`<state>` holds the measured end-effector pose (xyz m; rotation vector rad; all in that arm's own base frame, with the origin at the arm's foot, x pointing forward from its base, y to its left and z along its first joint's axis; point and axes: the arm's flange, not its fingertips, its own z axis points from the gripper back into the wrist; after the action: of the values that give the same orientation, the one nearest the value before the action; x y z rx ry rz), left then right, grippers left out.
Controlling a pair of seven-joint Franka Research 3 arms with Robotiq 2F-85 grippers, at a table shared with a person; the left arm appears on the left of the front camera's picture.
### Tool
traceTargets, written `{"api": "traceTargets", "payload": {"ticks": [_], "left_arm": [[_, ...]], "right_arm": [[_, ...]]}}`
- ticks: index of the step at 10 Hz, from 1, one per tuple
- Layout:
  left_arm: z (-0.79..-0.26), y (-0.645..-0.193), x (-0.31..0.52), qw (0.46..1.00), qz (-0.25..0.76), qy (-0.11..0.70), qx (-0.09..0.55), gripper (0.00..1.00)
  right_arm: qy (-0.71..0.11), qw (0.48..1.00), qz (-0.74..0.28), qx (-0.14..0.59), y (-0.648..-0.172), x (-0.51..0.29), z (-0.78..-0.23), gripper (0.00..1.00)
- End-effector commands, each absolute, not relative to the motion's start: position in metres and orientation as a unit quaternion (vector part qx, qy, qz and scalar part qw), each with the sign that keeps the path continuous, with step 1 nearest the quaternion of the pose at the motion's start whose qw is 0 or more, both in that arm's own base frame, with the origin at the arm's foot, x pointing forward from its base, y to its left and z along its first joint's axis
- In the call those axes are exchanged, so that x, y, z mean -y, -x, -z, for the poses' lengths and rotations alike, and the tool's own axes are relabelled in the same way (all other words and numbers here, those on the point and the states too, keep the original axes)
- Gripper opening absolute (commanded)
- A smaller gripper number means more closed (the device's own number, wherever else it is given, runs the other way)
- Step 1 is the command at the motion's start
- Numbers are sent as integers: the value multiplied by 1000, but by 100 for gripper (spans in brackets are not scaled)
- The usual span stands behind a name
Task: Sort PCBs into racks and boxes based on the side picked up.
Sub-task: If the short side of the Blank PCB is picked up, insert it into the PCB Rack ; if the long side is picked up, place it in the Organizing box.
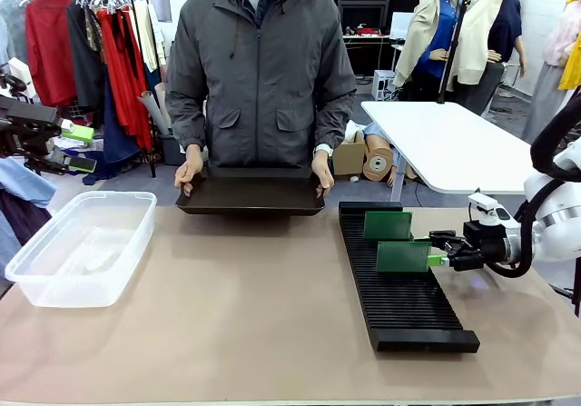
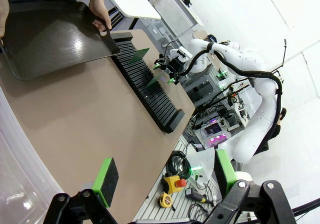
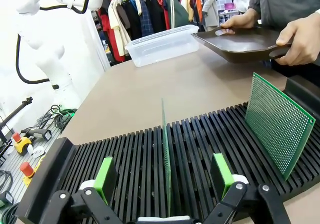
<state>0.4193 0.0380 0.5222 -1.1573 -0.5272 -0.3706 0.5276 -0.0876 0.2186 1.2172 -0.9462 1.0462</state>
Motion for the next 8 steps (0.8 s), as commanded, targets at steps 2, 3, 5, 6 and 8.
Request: {"api": "traceTargets", "payload": {"ticks": [2, 3, 5, 6, 8], "left_arm": [[-524, -418, -38, 787, 170, 542, 241, 100], [-524, -418, -38, 787, 170, 542, 241, 100], [-524, -418, -38, 787, 170, 542, 241, 100], [-524, -418, -38, 787, 170, 542, 241, 100], [-524, -418, -38, 787, 170, 542, 241, 100]], "right_arm": [[-521, 597, -453, 409, -529, 88, -222, 100], [-521, 597, -453, 409, -529, 88, -222, 100], [-521, 597, -453, 409, -529, 88, -222, 100], [-521, 597, -453, 409, -529, 88, -222, 100], [-521, 597, -453, 409, -529, 88, -222, 100]]}}
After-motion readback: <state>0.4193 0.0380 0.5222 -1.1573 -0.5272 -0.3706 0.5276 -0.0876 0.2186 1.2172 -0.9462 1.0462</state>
